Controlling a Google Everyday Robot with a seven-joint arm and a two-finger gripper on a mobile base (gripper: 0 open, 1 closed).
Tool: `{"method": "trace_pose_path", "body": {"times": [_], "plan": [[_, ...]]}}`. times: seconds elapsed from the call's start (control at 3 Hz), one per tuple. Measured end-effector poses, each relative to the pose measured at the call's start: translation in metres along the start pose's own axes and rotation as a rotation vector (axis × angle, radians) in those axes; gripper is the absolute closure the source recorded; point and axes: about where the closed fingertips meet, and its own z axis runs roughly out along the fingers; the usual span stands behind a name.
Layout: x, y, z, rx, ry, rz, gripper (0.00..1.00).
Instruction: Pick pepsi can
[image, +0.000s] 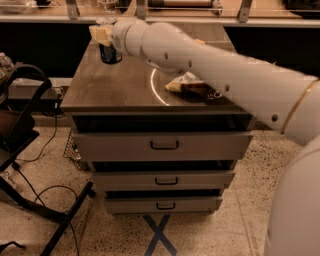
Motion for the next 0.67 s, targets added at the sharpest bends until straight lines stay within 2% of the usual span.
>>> {"method": "trace_pose_path", "body": {"times": [0.33, 0.67], "plan": [[-0.086, 0.024, -0.023, -0.048, 0.001, -0.001, 1.0], [-0.146, 0.008, -0.041, -0.054, -0.013, -0.036, 1.0]]}}
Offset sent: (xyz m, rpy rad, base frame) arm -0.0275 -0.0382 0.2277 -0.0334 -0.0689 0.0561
